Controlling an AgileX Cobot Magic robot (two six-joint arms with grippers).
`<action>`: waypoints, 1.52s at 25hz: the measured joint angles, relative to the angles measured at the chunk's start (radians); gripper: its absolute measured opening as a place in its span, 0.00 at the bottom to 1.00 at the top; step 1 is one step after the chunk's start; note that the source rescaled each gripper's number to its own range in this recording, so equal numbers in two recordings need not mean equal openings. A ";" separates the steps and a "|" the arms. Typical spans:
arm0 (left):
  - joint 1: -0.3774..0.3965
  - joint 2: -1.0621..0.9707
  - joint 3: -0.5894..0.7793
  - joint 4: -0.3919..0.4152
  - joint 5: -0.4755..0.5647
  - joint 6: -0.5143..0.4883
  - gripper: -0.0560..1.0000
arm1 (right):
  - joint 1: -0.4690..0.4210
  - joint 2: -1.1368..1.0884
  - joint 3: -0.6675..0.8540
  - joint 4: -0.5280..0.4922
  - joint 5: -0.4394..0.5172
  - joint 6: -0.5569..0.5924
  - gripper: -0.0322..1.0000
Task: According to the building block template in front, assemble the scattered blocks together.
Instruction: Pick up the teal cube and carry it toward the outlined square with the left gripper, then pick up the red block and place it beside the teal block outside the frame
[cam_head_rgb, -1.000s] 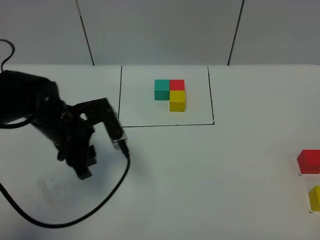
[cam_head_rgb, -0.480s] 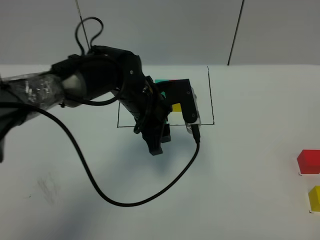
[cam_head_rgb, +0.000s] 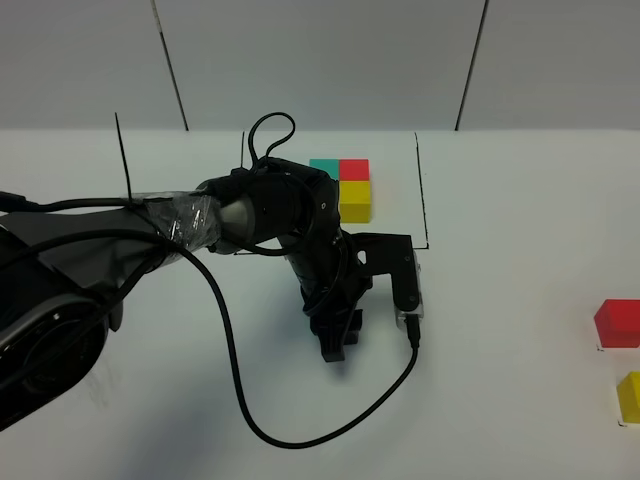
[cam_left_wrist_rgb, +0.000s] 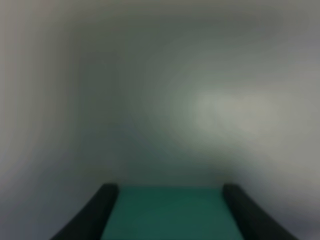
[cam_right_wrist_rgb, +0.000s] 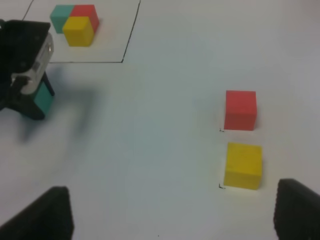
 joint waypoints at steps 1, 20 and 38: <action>0.000 0.000 0.000 -0.001 0.004 0.000 0.06 | 0.000 0.000 0.000 0.000 0.000 0.000 0.66; 0.000 0.000 -0.053 0.017 0.039 -0.079 0.63 | 0.000 0.000 0.000 0.000 0.000 0.000 0.66; 0.012 -0.460 -0.173 0.648 0.426 -0.784 0.79 | 0.000 0.000 0.000 0.000 0.000 0.000 0.66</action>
